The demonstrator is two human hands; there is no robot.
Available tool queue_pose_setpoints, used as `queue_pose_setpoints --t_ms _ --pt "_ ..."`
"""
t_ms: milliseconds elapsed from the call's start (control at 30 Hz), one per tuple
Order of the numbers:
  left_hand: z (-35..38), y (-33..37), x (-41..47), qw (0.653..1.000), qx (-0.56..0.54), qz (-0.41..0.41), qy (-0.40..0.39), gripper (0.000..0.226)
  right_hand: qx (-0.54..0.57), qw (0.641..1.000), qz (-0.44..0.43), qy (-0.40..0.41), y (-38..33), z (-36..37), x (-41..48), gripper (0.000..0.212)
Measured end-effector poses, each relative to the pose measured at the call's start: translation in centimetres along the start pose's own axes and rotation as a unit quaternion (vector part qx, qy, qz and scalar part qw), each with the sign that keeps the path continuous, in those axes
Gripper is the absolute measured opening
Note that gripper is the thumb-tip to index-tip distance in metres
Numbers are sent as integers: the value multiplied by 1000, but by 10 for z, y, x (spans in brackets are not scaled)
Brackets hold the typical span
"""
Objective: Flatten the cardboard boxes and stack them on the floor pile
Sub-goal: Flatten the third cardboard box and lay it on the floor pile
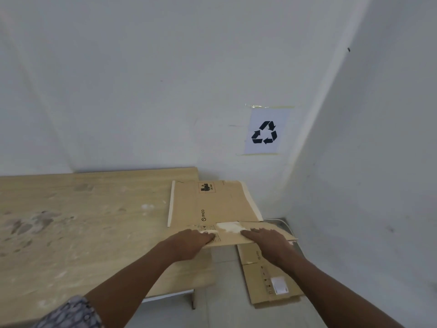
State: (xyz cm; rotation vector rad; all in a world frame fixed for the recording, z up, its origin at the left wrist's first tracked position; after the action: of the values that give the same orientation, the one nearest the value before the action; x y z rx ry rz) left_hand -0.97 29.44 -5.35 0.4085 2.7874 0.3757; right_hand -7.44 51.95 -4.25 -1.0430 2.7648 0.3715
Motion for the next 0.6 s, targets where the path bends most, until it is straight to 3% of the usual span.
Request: queue_pose_setpoints --t_ms 233,600 --pt "-12 60 124 997 -60 32 44 54 -10 1000 21 -9 133 11 2 68" --pt "61 126 232 996 -74 4 -39 57 25 998 4 -51 244 105 5 54"
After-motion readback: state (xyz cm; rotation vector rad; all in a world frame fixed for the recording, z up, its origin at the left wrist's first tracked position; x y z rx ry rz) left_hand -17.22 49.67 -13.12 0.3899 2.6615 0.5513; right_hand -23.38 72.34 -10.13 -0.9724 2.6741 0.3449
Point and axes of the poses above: each hand's wrist, its own x-axis towards the middle knuckle, its own z-axis out of the palm, y = z × x, the point moved 4 cm from there along x, towards the middle knuckle, and after that the axes turned 9 degrees about -x, right-handed, at the moved point
